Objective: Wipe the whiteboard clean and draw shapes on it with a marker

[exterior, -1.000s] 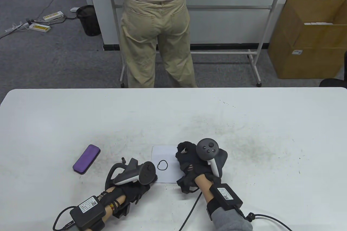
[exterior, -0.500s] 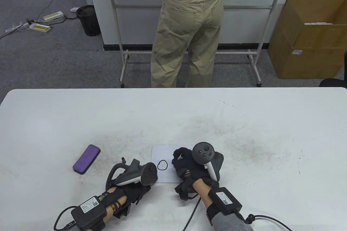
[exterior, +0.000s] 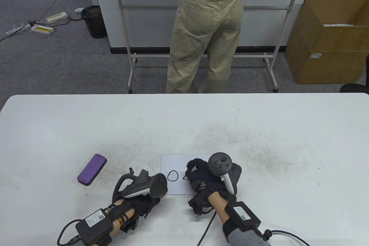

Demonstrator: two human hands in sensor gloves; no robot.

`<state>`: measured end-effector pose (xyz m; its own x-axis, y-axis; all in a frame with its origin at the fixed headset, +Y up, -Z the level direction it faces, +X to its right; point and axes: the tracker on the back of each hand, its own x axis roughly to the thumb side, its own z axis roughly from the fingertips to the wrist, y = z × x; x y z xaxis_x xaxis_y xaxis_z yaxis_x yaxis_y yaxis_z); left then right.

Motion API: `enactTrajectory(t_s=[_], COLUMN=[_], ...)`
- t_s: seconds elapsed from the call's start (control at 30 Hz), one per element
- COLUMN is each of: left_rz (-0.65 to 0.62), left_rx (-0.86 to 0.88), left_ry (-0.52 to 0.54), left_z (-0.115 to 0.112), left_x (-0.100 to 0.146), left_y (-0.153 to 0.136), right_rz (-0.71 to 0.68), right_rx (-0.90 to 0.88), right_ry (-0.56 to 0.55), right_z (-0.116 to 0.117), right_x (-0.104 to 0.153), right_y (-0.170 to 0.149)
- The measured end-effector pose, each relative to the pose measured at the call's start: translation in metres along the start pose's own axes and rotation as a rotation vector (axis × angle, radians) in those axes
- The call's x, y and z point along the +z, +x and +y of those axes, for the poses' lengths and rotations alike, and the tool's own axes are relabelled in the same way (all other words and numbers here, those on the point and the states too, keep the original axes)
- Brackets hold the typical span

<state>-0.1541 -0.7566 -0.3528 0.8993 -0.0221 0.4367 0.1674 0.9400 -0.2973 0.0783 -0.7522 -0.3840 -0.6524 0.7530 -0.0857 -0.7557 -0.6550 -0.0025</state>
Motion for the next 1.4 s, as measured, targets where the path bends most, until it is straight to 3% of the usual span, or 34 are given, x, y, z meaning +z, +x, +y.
enactTrajectory(t_s=[0.33, 0.97, 1.1, 1.2, 1.4], left_rz=[0.001, -0.001, -0.001, 0.0, -0.001], left_rx=[-0.003, -0.01, -0.013, -0.014, -0.019], left_ry=[0.0, 0.0, -0.001, -0.001, 0.0], left_z=[0.0, 0.0, 0.0, 0.0, 0.0], left_x=[0.0, -0.001, -0.001, -0.001, -0.001], left_y=[0.0, 0.001, 0.001, 0.001, 0.002], right_rz=[0.034, 0.003, 0.004, -0.006, 0.012], right_rx=[-0.016, 0.05, -0.033, 0.044, 0.054], right_ry=[-0.021, -0.028, -0.052, -0.077, -0.069], right_z=[-0.015, 0.0, -0.018, -0.031, -0.034], right_x=[0.003, -0.021, -0.023, -0.021, -0.018], right_y=[-0.015, 0.009, 0.009, 0.006, -0.007])
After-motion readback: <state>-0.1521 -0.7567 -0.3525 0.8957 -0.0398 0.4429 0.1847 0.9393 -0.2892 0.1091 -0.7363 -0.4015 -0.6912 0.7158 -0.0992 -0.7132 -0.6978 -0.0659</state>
